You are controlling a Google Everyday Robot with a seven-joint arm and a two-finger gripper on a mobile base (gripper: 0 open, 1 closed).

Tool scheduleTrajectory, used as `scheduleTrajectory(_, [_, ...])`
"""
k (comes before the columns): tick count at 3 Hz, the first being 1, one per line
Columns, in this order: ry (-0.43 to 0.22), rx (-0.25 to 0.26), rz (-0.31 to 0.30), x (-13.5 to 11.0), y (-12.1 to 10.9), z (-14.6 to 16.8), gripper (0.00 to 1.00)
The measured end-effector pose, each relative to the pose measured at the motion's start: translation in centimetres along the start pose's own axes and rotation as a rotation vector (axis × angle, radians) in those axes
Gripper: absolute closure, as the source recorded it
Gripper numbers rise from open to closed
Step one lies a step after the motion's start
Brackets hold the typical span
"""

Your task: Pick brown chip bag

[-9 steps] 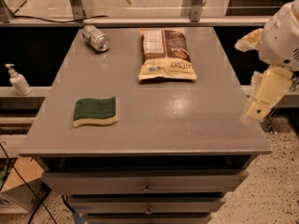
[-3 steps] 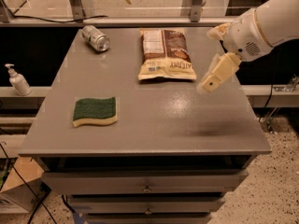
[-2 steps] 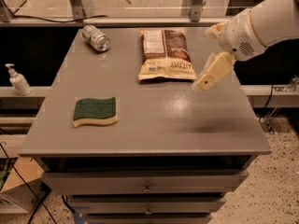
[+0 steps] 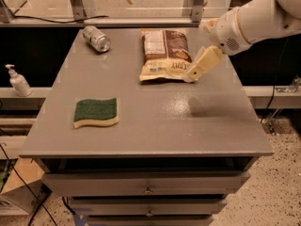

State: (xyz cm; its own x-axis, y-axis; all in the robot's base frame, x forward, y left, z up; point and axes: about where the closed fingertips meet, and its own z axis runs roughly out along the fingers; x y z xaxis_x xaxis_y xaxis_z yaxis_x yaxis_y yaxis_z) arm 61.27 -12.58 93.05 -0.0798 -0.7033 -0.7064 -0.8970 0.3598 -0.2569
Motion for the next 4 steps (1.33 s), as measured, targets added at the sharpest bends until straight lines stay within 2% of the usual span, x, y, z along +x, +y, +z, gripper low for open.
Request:
scheduleTrajectory(1, [-0.018,0.007,0.016,0.2,-1.8,2.7,0.00])
scheduleTrajectory(4, [-0.101,-0.048,0.153,2.0,-5.4,9.4,0.00])
